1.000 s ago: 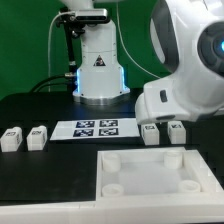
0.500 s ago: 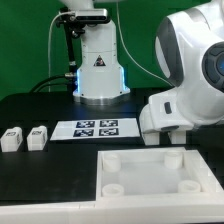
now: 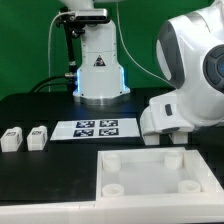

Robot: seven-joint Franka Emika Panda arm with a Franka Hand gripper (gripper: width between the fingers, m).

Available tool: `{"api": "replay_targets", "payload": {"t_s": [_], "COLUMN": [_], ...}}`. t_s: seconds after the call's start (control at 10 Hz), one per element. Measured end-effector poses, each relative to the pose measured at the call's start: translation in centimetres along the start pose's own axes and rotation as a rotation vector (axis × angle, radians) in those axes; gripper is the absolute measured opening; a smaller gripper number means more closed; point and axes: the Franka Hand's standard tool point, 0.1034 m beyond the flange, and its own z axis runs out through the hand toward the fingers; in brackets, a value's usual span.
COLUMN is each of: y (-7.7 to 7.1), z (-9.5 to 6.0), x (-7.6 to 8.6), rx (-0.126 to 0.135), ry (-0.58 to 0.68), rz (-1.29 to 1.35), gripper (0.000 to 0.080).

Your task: Assemble one leg

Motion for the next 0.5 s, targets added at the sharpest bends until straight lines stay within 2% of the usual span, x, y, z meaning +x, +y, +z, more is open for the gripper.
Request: {"api": "replay_targets", "payload": {"t_s": [0.1, 0.2, 0.5], "y": [0.0, 0.0, 0.0], "z": [0.0, 0.0, 0.0], "x": [0.0, -0.01, -0.01], "rx": [0.0, 0.0, 0.0], "ry": [0.0, 0.0, 0.0], "rz": [0.0, 0.0, 0.0], "gripper": [0.0382, 0.0288, 0.0289]}}
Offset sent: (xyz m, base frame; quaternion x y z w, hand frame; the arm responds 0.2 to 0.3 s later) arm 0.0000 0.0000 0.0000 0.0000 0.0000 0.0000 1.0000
